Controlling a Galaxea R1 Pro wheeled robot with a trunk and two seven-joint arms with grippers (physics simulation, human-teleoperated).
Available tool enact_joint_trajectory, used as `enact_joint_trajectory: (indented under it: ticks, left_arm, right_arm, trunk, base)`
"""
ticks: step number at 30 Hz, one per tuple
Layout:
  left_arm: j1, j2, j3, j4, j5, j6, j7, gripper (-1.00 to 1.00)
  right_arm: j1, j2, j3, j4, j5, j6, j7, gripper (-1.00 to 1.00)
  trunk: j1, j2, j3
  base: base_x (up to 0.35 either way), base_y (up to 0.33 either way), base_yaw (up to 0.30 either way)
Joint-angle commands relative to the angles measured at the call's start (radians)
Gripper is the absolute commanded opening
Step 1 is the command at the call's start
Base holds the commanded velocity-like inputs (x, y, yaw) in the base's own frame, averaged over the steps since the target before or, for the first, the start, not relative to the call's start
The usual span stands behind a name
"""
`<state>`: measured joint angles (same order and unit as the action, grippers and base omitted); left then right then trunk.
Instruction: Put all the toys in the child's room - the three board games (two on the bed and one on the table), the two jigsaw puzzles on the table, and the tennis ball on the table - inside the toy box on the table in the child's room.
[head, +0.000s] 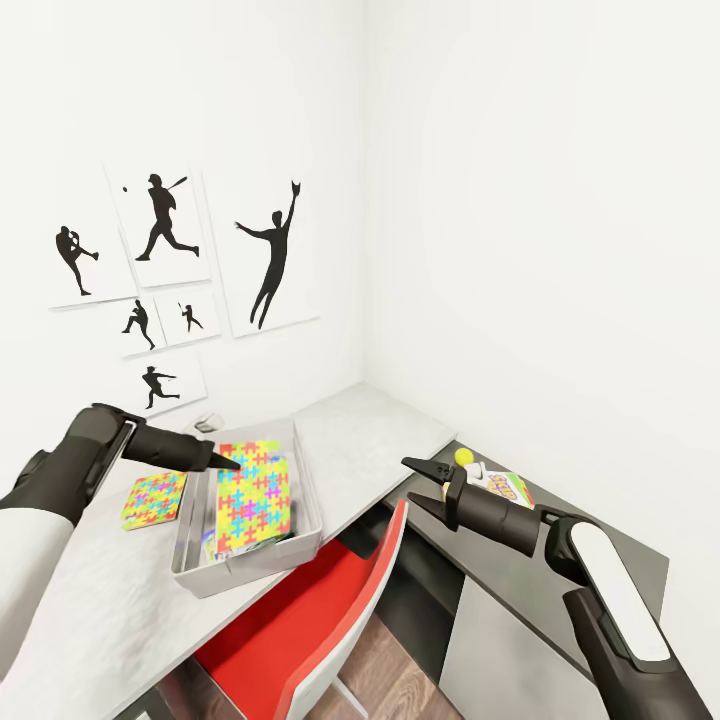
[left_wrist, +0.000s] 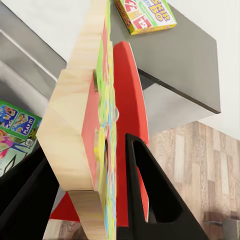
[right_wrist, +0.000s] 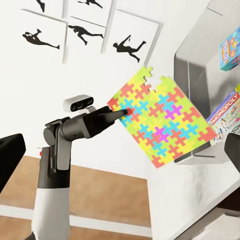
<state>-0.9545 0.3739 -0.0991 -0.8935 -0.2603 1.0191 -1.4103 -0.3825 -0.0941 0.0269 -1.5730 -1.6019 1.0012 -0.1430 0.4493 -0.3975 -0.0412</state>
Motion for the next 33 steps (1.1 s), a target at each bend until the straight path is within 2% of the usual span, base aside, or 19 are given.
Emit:
enact_joint_trajectory:
  ticks: [1,5,10,13,28,33]
  left_arm:
    - [-0.001,0.0,0.0,-0.001,-0.012,0.01,-0.01,-1.0]
    - [-0.002,-0.001,0.001,0.001,-0.016,0.009,-0.003,-1.0]
    - [-0.001,-0.001,0.004,0.002,-0.016,0.008,0.082,-1.0]
    - [-0.001,-0.001,0.004,0.002,-0.015,0.006,0.102,-1.0]
    - [-0.001,-0.007,0.001,0.003,-0.016,0.007,0.111,-1.0]
    - [-0.001,-0.012,0.0,0.036,-0.017,0.004,0.112,-1.0]
  right_arm:
    - [-0.001,0.0,0.001,-0.001,-0.01,0.001,-0.01,1.0]
    - [-0.001,0.001,0.001,-0.001,-0.011,0.002,-0.01,1.0]
    - [-0.001,0.004,0.001,-0.001,-0.012,0.001,-0.01,1.0]
    - [-0.001,0.004,0.0,-0.001,-0.012,0.0,-0.01,1.0]
    - [-0.001,0.004,-0.002,-0.004,-0.013,0.004,-0.009,1.0]
    - [-0.001,0.004,-0.002,-0.005,-0.013,0.004,-0.009,1.0]
  trunk:
    - [0.001,-0.002,-0.002]
    - [0.001,-0.002,-0.002]
    - [0.001,-0.002,-0.002]
    - [0.001,-0.002,-0.002]
    - [0.001,-0.002,-0.002]
    - [0.001,-0.002,-0.002]
  base:
    - [0.0,0.0,0.0]
    - [0.0,0.0,0.0]
    - [0.023,0.0,0.0]
    - [0.011,0.0,0.0]
    - [0.001,0.0,0.0]
    - [0.026,0.0,0.0]
